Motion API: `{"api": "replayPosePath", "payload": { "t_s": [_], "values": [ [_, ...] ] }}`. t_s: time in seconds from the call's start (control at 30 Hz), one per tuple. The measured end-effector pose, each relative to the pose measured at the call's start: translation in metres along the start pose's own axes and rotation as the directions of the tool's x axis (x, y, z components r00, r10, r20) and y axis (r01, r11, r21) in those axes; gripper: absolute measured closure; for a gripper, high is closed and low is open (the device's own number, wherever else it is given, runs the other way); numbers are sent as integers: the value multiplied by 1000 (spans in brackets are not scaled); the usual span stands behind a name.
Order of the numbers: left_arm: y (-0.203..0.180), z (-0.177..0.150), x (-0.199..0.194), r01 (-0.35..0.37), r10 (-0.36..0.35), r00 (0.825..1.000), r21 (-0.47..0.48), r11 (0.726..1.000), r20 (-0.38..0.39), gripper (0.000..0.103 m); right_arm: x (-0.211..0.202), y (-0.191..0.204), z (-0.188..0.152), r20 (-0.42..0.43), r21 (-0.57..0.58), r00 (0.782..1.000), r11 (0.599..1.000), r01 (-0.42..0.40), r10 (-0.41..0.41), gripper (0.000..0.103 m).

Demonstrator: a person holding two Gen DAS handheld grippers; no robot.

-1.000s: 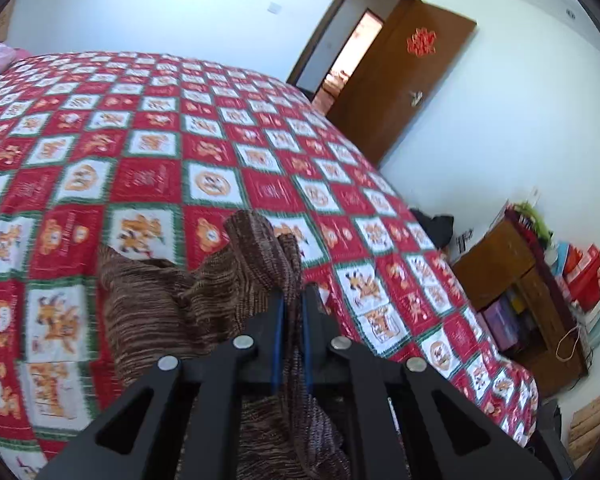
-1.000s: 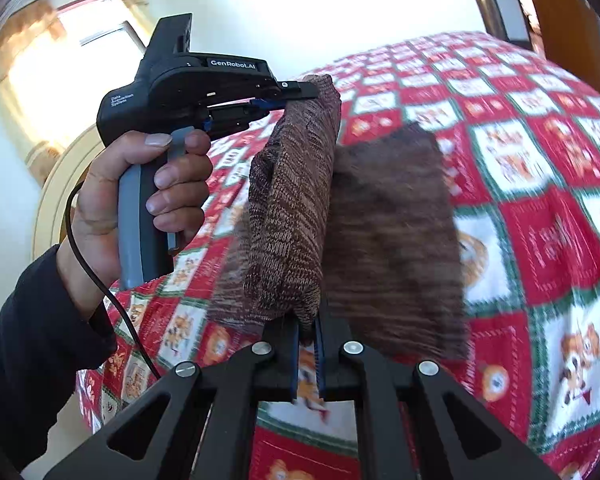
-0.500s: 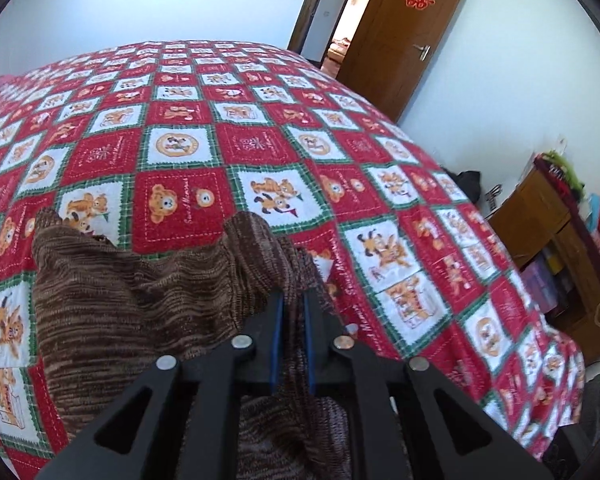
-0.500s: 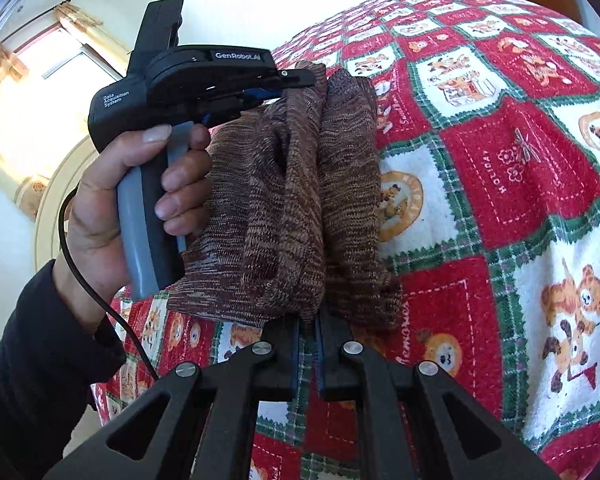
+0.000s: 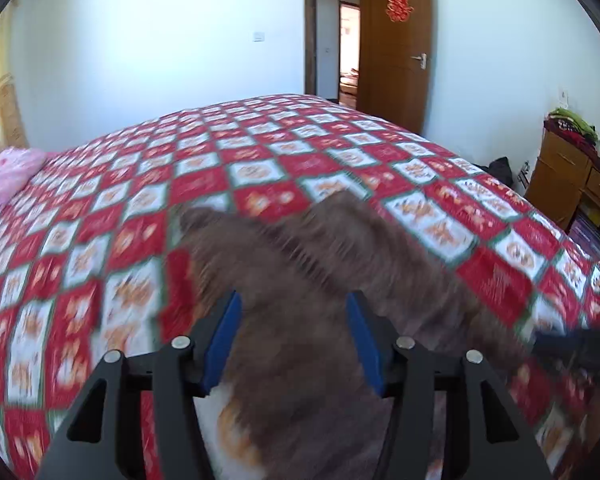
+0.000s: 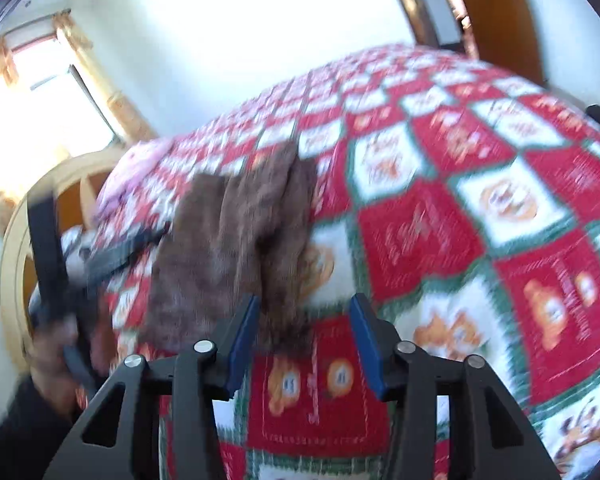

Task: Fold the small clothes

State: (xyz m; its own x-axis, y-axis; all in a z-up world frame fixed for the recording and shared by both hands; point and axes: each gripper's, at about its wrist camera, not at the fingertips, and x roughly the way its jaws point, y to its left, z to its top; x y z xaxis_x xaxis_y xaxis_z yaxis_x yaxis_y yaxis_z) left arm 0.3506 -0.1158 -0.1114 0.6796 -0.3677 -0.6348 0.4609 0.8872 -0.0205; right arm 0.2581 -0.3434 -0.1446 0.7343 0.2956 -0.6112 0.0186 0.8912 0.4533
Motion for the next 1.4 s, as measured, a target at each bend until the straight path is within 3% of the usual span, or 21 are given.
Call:
{"api": "replayPosePath", "payload": {
  "t_s": [0.07, 0.2, 0.27, 0.3, 0.33, 0.37, 0.47, 0.6, 0.67, 0.73, 0.8, 0.9, 0.97, 1.0, 1.07, 1.1, 1.13, 1.23, 1.4],
  "values": [
    [10, -16, 1, -1, 0, 1000, -31, 1000, -18, 35, 12, 11, 18, -21, -33, 1000, 999, -3, 2, 54],
    [19, -36, 15, 23, -31, 997, -109, 994, -74, 34, 57, 27, 43, -111, -45, 993, 999, -30, 25, 54],
    [17, -38, 19, 21, -30, 996, -111, 994, -83, 32, 82, 32, 45, -164, -39, 986, 999, -22, 16, 59],
    [16, -38, 19, 19, -28, 996, -110, 994, -85, 31, 92, 34, 43, -188, -55, 982, 998, -13, 3, 70],
    [17, -39, 20, 13, -23, 996, -111, 994, -89, 26, 97, 35, 41, -186, -82, 981, 996, 36, -51, 94],
    [18, -40, 22, 7, -19, 995, -117, 993, -99, 22, 99, 34, 39, -185, -85, 979, 994, 72, -86, 95],
    [27, -47, 25, 39, -59, 991, -165, 986, -119, 19, 94, 14, 26, -205, -27, 974, 995, 94, -97, 96],
    [31, -51, 23, 52, -73, 992, -188, 981, -106, 15, 81, 19, 28, -175, -116, 974, 985, 125, -145, 94],
    [26, -51, 23, 44, -63, 992, -173, 984, -107, 14, 73, 31, 39, -120, -148, 978, 977, 153, -171, 87],
    [26, -52, 23, 49, -68, 992, -172, 984, -105, 13, 69, 52, 55, -75, -193, 990, 975, 106, -123, 77],
    [29, -52, 22, 59, -79, 992, -184, 981, -100, 12, 79, 79, 73, -86, -250, 995, 968, 26, -49, 66],
    [28, -54, 21, 58, -77, 992, -182, 982, -98, 12, 119, 124, 89, -184, -319, 981, 941, -114, 56, 64],
    [27, -54, 20, 56, -73, 993, -176, 983, -96, 12, 161, 152, 89, -281, -381, 960, 917, -121, 10, 66],
    [29, -55, 19, 61, -79, 993, -180, 982, -93, 12, 182, 161, 83, -312, -417, 949, 904, -91, -48, 73],
    [31, -56, 17, 76, -93, 992, -195, 978, -83, 12, 224, 170, 73, -329, -471, 932, 882, -20, -155, 79],
    [34, -57, 17, 87, -105, 992, -207, 975, -77, 11, 238, 170, 69, -336, -469, 928, 883, -18, -160, 79],
    [37, -58, 16, 97, -115, 991, -223, 970, -71, 11, 239, 170, 71, -307, -472, 940, 881, -17, -146, 79],
    [40, -59, 16, 113, -133, 989, -247, 962, -66, 11, 236, 160, 75, -318, -430, 942, 902, -39, -111, 79],
    [36, -58, 16, 108, -127, 990, -231, 967, -66, 9, 181, 134, 80, -264, -356, 965, 929, -104, 7, 70]
  ]
}}
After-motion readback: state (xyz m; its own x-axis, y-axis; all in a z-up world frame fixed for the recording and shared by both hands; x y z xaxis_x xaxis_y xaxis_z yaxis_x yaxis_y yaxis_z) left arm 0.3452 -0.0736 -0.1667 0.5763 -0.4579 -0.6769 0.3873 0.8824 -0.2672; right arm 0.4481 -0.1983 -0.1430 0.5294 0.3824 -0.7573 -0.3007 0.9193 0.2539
